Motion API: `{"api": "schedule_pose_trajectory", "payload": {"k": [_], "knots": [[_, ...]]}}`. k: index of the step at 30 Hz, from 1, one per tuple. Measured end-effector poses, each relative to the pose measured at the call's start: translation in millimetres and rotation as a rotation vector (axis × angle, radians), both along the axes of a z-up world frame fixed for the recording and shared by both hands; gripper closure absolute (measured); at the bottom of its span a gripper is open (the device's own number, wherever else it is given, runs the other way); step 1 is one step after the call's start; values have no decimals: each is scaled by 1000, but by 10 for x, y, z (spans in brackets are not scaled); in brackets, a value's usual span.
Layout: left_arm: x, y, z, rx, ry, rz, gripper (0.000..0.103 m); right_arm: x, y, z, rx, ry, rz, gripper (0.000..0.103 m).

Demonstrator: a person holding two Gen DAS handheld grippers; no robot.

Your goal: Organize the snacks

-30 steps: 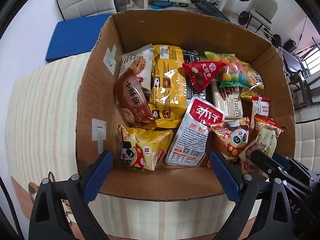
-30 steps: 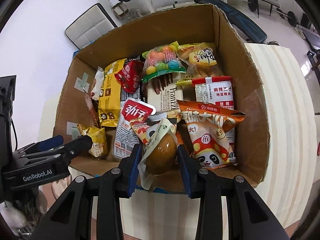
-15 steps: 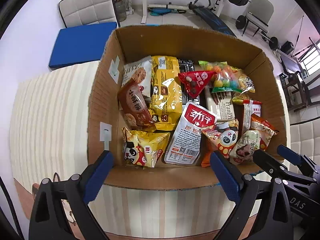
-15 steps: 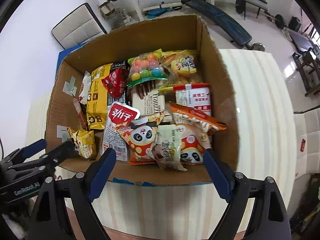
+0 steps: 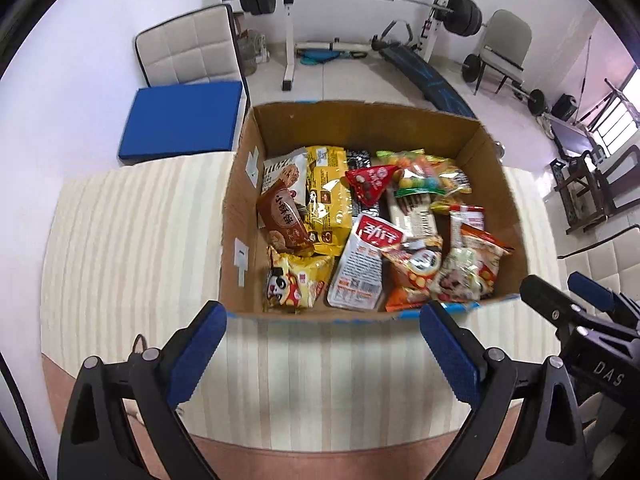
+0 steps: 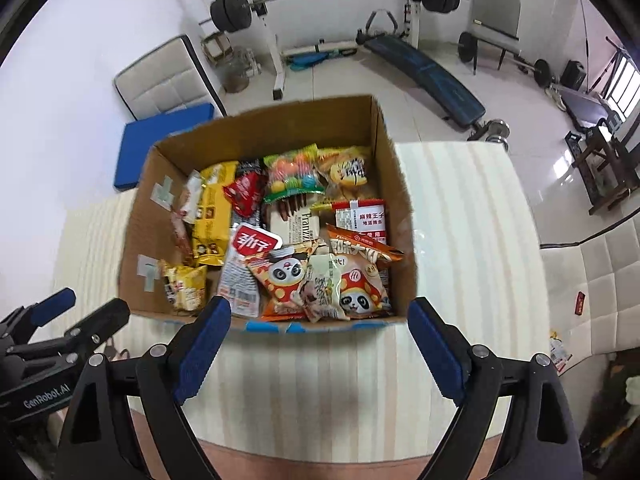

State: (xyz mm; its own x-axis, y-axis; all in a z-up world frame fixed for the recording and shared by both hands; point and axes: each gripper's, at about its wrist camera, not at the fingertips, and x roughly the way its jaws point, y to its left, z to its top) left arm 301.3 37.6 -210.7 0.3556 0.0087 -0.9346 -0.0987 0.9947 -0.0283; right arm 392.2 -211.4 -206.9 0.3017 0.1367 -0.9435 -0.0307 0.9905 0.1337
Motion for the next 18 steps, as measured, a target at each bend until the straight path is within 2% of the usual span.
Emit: {"api": "schedule_pose_trajectory", "payload": {"k": [8,11,18], "knots": [[-576,-148,558,-4,-88,-5,4,-562,-83,654,11,-102,9,11],[-775,-209,768,6,-122,-8,4,-790,-92,876,-14,-144,18,11],[-1207,-281,1126,2,-173,0,4,-1349,-129,1382,-16,-214,33,11]]}}
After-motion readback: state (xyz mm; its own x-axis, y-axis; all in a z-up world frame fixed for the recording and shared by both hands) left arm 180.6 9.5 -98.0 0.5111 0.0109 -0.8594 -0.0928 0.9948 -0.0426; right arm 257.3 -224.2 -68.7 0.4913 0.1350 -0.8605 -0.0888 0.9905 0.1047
